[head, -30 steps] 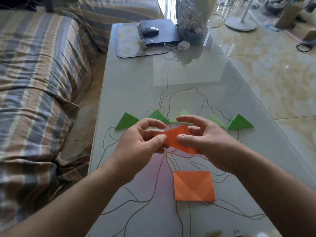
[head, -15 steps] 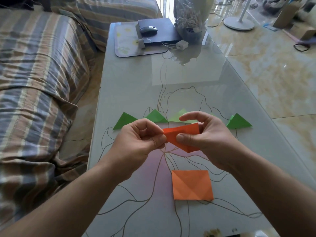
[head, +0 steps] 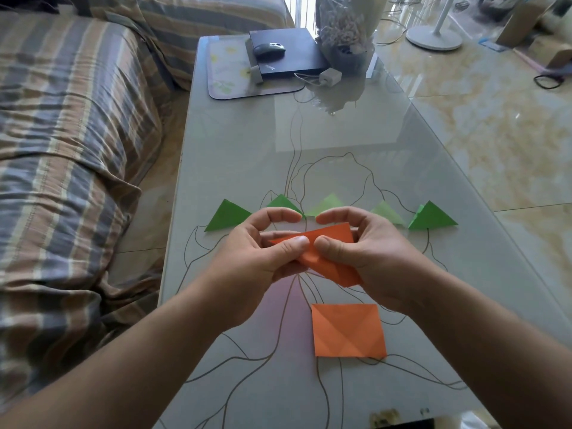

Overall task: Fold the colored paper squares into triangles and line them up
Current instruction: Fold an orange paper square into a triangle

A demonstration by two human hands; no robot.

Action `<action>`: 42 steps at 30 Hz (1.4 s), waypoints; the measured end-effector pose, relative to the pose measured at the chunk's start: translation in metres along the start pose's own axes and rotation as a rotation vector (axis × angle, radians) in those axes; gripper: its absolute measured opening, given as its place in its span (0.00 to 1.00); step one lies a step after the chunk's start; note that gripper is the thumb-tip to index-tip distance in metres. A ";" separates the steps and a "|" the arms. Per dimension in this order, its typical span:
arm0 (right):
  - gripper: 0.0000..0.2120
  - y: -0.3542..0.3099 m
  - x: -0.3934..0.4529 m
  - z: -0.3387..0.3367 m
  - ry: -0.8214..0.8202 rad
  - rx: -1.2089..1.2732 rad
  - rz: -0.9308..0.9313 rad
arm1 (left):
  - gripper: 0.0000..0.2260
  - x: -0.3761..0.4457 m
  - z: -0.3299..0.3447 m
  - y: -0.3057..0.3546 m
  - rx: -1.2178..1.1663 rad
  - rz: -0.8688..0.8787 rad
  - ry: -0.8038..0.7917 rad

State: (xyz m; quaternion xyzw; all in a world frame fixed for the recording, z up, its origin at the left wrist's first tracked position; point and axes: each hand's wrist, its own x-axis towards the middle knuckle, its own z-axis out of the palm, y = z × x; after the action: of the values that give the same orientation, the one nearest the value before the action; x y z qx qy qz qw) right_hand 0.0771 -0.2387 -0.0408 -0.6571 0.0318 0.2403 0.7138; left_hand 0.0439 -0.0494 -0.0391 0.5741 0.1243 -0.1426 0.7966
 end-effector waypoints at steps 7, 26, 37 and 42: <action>0.22 0.005 -0.001 0.005 -0.047 0.084 0.063 | 0.20 0.002 0.002 -0.003 -0.069 -0.029 0.112; 0.21 0.012 0.001 0.007 -0.003 0.050 -0.014 | 0.15 0.000 0.000 -0.004 0.106 0.077 0.127; 0.09 0.012 0.001 0.000 -0.002 -0.174 -0.158 | 0.14 -0.002 -0.001 -0.003 0.224 0.077 0.104; 0.04 0.012 0.001 0.001 0.014 -0.207 -0.223 | 0.08 -0.001 -0.001 -0.004 0.242 0.072 0.101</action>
State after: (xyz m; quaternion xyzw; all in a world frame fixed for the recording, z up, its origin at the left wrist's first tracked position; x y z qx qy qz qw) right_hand 0.0727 -0.2374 -0.0520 -0.7283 -0.0611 0.1568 0.6643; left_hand 0.0415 -0.0496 -0.0431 0.6766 0.1255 -0.0988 0.7188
